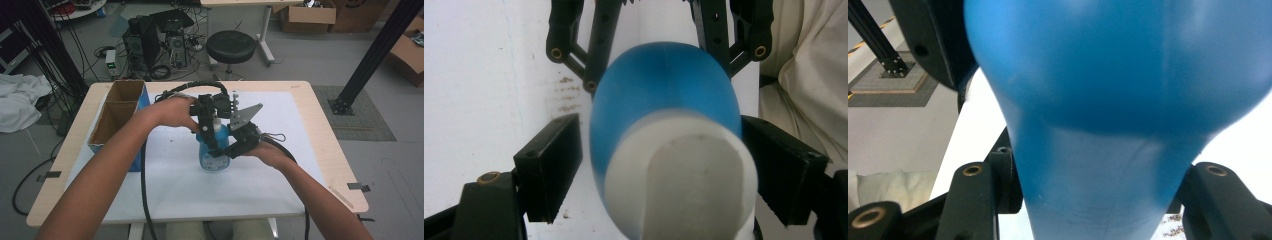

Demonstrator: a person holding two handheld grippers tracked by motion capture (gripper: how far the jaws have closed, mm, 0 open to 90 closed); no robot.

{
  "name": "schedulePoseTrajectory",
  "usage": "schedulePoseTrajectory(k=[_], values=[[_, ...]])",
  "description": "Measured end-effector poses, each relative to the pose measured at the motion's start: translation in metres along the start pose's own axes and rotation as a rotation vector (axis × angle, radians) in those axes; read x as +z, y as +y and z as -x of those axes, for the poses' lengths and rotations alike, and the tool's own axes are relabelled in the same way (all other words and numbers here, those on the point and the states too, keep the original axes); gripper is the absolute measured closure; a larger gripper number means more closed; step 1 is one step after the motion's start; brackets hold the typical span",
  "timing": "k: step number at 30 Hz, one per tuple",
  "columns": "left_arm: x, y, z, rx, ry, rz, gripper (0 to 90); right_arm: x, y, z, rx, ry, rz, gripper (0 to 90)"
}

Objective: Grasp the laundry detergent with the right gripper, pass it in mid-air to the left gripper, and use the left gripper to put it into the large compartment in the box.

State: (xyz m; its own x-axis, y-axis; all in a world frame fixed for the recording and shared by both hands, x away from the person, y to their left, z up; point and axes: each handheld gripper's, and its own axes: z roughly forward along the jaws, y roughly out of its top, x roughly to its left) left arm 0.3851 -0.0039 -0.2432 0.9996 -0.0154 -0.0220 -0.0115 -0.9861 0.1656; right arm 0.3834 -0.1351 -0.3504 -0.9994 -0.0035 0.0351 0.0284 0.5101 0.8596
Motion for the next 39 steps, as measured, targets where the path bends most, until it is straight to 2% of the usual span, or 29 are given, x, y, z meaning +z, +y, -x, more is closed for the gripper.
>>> schedulePoseTrajectory(k=[39], values=[[-0.0005,-0.0003,0.0007,0.023,-0.004,0.020,32.5,-0.0012,0.0003,0.0003,0.003,0.003,0.008,45.2]])
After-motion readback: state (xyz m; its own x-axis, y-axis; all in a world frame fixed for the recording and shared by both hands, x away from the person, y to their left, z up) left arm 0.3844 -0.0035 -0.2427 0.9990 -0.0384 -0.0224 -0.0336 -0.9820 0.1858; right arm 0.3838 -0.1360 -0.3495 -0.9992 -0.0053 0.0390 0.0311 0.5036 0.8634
